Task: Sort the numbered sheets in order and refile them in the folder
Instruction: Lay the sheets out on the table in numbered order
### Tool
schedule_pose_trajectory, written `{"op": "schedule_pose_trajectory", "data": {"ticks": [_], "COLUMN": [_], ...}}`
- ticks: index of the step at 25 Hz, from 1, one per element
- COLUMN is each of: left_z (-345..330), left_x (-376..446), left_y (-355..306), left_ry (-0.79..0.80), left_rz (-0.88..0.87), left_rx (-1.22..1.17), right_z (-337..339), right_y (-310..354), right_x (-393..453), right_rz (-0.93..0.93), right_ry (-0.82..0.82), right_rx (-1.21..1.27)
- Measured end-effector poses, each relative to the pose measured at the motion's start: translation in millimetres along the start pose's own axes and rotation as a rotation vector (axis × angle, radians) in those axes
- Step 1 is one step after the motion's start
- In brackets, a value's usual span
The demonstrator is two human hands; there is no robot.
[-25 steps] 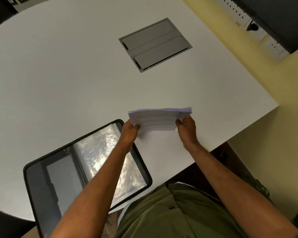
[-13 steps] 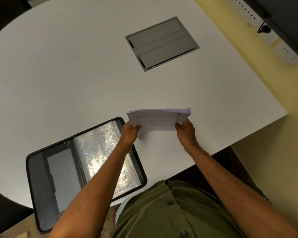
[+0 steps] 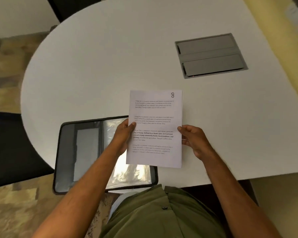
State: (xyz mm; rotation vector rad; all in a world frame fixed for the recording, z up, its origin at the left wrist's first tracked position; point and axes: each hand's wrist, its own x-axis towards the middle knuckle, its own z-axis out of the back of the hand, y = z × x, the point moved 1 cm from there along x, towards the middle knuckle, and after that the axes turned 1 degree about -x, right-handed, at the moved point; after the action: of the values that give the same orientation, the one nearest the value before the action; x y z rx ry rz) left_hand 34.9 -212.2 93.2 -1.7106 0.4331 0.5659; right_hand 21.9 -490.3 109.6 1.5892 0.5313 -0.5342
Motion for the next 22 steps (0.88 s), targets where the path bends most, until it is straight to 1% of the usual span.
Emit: {"op": "schedule_pose_trajectory", "data": {"ticks": [6, 10, 14, 17, 19, 22], "left_z": [87.3, 130.6, 171.7, 197.2, 212.9, 241.4], "left_x": [-17.9, -28.3, -29.4, -29.6, -31.0, -33.1], "left_y": [0.5, -7.9, -11.8, -14.9, -17.2, -21.6], "left_ry": [-0.035, -0.093, -0.086, -0.102, -0.095, -0.072], "left_rz": [0.012, 0.033, 0.044, 0.038, 0.033, 0.033], "left_rx": [-0.152, -0.262, -0.354, -0.408, -0.422, -0.437], "right_z": [-80.7, -131.8, -176.3, -204.0, -221.0, -244.1], "right_y": [13.6, 14.7, 13.7, 9.4, 6.6, 8.7], "right_x": [-0.2, -5.0, -9.8, -1.8, 6.4, 8.8], "right_rz": [0.118, 0.215, 0.332, 0.394, 0.363, 0.204], "right_ry": [-0.031, -0.093, -0.167, -0.143, -0.07, 0.045], "right_rx": [-0.122, -0.182, -0.175, -0.247, -0.309, -0.209]}}
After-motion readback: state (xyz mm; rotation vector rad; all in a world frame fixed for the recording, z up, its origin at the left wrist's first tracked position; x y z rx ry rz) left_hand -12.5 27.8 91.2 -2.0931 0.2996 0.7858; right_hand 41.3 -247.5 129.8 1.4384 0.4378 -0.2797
